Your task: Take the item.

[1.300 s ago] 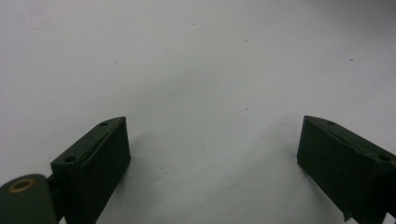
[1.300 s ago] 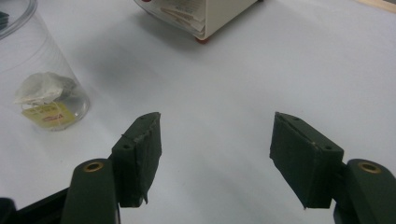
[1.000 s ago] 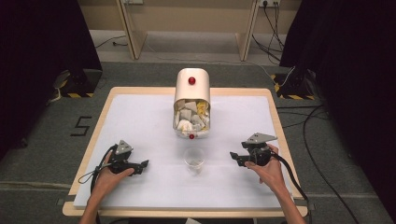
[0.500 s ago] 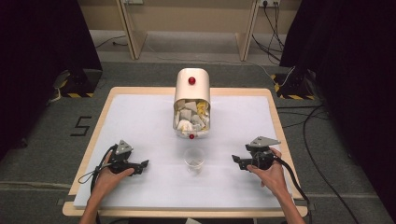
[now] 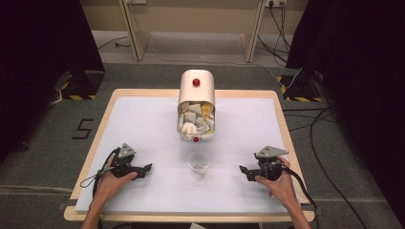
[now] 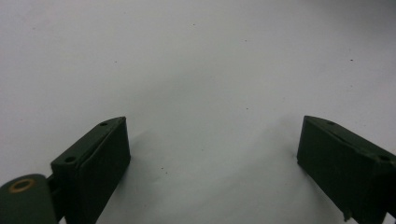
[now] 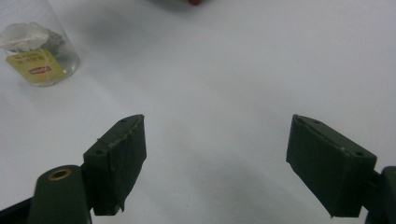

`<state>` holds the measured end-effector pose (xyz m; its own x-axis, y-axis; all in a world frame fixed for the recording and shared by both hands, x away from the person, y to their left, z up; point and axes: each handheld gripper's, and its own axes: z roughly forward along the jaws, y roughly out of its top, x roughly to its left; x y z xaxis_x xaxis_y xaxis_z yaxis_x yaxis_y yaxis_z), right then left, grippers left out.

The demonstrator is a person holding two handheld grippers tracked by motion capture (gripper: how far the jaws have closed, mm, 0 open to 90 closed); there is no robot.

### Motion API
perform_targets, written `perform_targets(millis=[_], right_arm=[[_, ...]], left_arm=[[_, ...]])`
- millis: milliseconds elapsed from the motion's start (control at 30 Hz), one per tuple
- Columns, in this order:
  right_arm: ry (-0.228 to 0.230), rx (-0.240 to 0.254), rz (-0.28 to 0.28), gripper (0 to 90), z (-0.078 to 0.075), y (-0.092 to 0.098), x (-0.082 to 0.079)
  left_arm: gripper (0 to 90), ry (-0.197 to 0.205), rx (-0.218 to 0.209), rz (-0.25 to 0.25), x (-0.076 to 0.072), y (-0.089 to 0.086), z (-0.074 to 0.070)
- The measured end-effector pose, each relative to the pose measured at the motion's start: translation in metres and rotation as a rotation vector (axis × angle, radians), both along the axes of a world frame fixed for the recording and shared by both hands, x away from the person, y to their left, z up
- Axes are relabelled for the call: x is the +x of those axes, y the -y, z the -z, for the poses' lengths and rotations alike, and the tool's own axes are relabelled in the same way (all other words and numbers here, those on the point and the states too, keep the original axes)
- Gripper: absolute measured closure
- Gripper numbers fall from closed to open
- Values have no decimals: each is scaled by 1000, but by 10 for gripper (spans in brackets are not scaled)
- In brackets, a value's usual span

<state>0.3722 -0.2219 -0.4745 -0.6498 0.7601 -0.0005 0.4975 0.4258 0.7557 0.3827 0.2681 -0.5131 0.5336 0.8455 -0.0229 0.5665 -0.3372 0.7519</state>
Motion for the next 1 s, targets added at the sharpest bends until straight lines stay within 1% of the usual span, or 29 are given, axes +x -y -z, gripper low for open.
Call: perform_targets(millis=[167, 233, 267, 367, 400, 533, 767, 833, 900, 933, 1000], right_arm=[[-2, 3, 11, 212, 5, 5, -4], [-1, -1, 13, 210, 5, 6, -4], [2, -13, 13, 215, 7, 7, -6], [-8, -10, 17, 214, 8, 9, -8], [-12, -18, 23, 214, 10, 10, -10], [-27, -14, 39, 213, 13, 14, -13], [-30, -30, 39, 212, 13, 15, -20], [-43, -44, 42, 210, 14, 15, -21], [-44, -41, 40, 212, 15, 15, -22], [-57, -24, 42, 215, 16, 16, -23], [-66, -19, 49, 215, 17, 18, -23]], left_arm=[[85, 0, 0, 0, 0, 0, 0], [85, 0, 0, 0, 0, 0, 0], [86, 0, 0, 0, 0, 0, 0], [85, 0, 0, 0, 0, 0, 0], [85, 0, -1, 0, 0, 0, 0], [85, 1, -1, 0, 0, 0, 0], [86, 1, 1, -1, 0, 0, 0], [86, 2, 1, 0, 0, 0, 0], [86, 1, 1, -1, 0, 0, 0], [86, 1, 1, -1, 0, 0, 0], [86, 1, 1, -1, 0, 0, 0]])
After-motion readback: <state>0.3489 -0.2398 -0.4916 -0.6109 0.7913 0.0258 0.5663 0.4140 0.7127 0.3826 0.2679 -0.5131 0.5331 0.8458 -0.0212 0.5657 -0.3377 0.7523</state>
